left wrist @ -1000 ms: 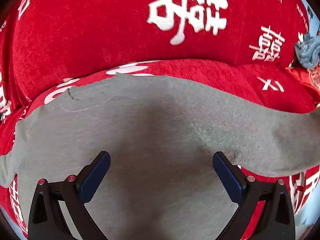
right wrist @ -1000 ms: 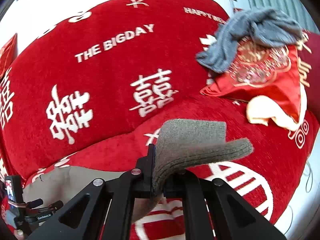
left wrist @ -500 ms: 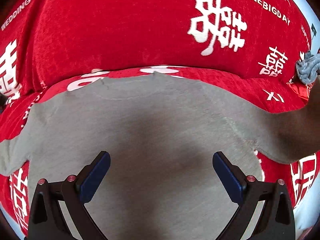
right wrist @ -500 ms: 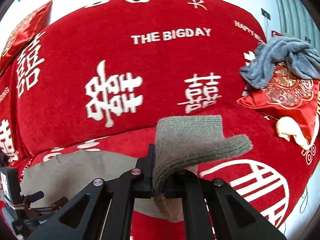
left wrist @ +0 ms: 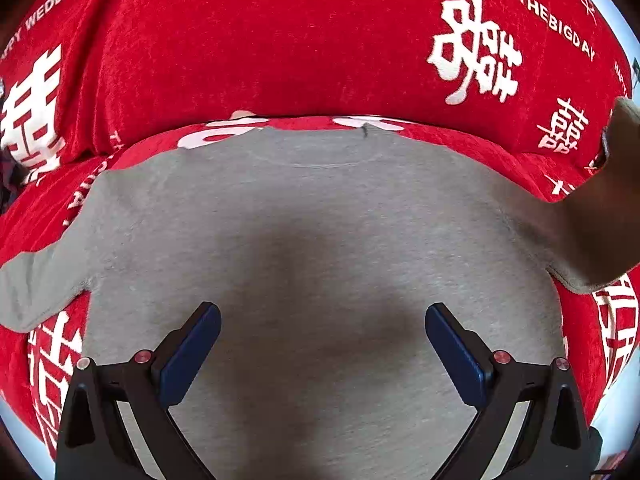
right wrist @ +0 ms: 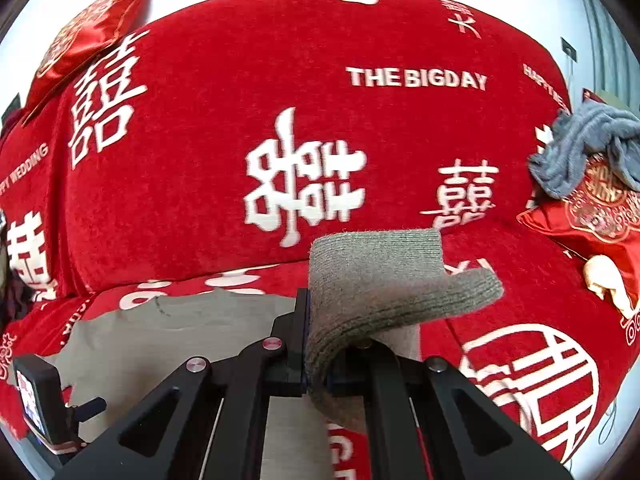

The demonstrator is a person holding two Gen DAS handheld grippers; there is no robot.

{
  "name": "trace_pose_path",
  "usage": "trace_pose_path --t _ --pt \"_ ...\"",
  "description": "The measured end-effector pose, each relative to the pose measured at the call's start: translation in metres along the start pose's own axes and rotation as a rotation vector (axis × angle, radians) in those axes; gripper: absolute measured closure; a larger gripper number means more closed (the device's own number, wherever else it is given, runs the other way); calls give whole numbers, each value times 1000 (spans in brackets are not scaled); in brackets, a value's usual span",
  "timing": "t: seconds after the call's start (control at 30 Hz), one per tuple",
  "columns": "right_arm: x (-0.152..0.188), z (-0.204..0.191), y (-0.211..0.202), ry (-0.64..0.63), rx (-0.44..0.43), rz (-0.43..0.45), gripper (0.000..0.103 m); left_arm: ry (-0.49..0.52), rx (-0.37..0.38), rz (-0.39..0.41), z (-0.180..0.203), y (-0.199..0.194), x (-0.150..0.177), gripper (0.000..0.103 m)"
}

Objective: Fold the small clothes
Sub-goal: 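Carry the held sleeve across the sweater body with the right gripper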

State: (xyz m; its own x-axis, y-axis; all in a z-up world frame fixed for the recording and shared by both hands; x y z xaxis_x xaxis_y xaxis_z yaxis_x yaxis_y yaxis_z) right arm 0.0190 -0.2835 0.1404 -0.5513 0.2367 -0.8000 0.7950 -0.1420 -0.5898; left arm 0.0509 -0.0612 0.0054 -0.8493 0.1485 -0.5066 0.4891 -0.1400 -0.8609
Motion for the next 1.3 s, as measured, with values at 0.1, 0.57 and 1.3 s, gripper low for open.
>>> trace_pose_path --t 0.1,0.57,1.3 --pt "2 -23 3 -25 -12 -7 97 -7 0 4 -12 -3 3 1" --pt "23 -138 33 -134 -89 -64 97 -72 -15 6 -80 -8 10 1" --pt "94 -265 94 -283 -153 -208 97 -252 -20 -6 -171 -19 49 1"
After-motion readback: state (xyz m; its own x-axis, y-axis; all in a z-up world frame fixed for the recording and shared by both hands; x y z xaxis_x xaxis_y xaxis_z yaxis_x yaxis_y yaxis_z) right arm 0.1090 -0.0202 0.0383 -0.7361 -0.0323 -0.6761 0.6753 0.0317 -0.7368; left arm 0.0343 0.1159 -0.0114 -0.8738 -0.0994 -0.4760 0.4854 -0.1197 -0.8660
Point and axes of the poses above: each gripper's, at about its wrist camera, not at the fingertips, and y roughly the way its jaws point, z to its right, x to its underside, the point moved 5 cm from there along y, roughly the way its jaws point, and after that the axes turned 3 degrees about y, right-handed, at the moved point
